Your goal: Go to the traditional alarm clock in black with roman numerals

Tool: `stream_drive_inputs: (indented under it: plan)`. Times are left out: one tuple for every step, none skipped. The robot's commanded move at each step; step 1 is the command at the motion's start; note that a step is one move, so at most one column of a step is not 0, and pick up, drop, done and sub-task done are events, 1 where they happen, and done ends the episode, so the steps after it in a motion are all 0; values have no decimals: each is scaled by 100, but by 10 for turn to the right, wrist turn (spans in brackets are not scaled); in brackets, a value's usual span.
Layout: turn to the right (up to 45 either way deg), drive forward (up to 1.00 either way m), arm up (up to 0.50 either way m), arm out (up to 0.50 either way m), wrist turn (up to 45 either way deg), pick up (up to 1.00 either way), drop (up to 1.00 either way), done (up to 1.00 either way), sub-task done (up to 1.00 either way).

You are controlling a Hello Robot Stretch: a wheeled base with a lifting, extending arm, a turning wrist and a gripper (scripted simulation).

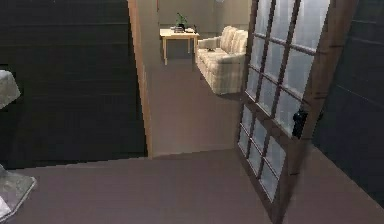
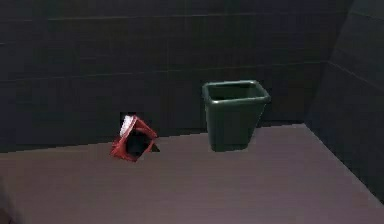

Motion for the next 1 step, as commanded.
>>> stream_drive_inputs:
  plan:
    - [0,100,0,0,0,0,0,0,0]
